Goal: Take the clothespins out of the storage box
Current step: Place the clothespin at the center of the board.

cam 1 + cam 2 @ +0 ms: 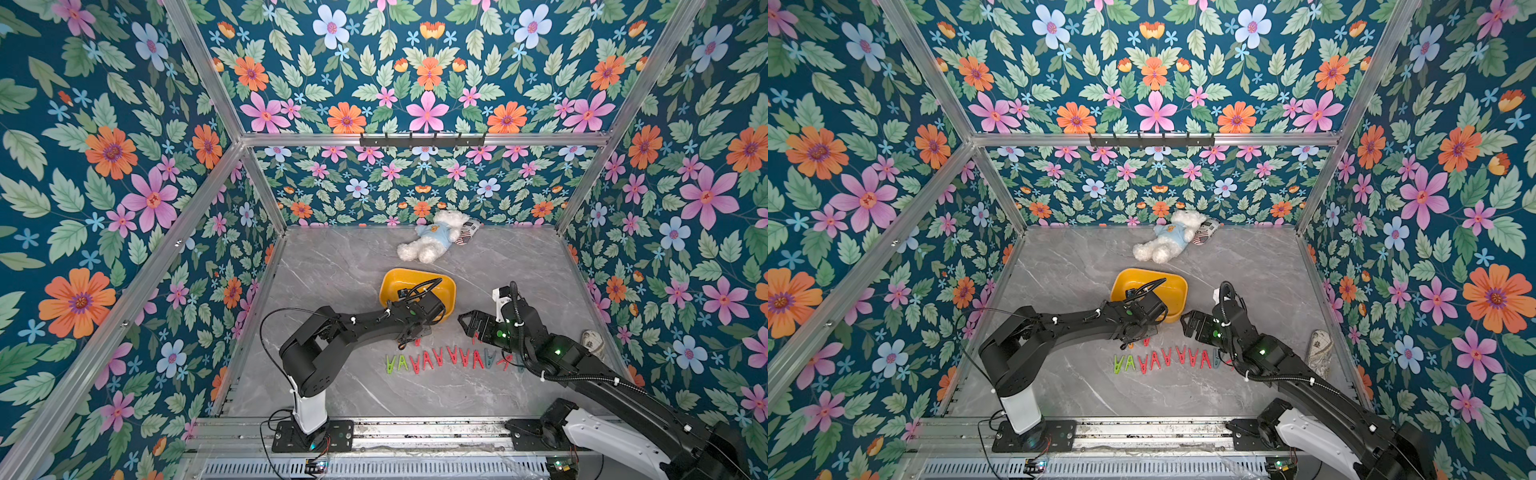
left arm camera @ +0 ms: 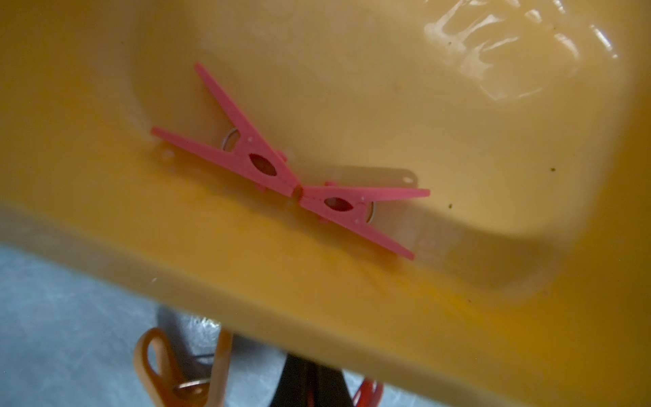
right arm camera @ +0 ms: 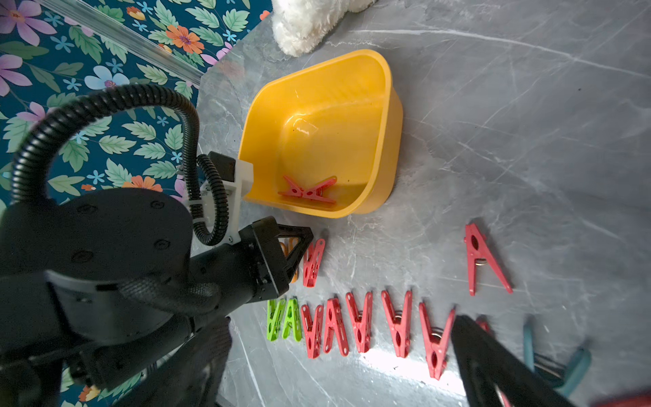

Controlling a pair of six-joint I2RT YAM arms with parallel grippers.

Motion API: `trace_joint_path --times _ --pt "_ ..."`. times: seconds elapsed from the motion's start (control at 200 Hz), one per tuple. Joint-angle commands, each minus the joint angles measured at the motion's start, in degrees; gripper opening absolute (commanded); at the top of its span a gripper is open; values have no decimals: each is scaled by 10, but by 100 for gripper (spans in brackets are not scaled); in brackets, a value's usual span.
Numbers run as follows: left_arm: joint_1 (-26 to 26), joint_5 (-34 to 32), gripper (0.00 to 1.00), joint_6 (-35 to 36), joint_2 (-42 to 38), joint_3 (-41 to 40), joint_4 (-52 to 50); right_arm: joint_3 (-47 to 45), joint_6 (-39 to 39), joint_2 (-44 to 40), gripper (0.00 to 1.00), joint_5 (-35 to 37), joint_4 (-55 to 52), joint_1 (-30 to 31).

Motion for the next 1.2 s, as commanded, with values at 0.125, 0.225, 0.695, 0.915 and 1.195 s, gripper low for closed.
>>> trace_joint_path --times 0.125,0.225,0.695,0.915,1.195 --pt "0 -16 3 3 5 6 -1 4 9 11 99 5 7 1" --pt "0 -17 14 4 -4 6 -4 5 9 15 99 5 11 1" --pt "2 -30 29 27 -97 11 -59 37 -5 59 99 1 25 0" --pt "25 -31 57 100 -141 35 -63 60 -14 100 99 -9 48 1" --pt "92 26 100 189 -137 57 -33 92 -21 158 99 -10 75 1"
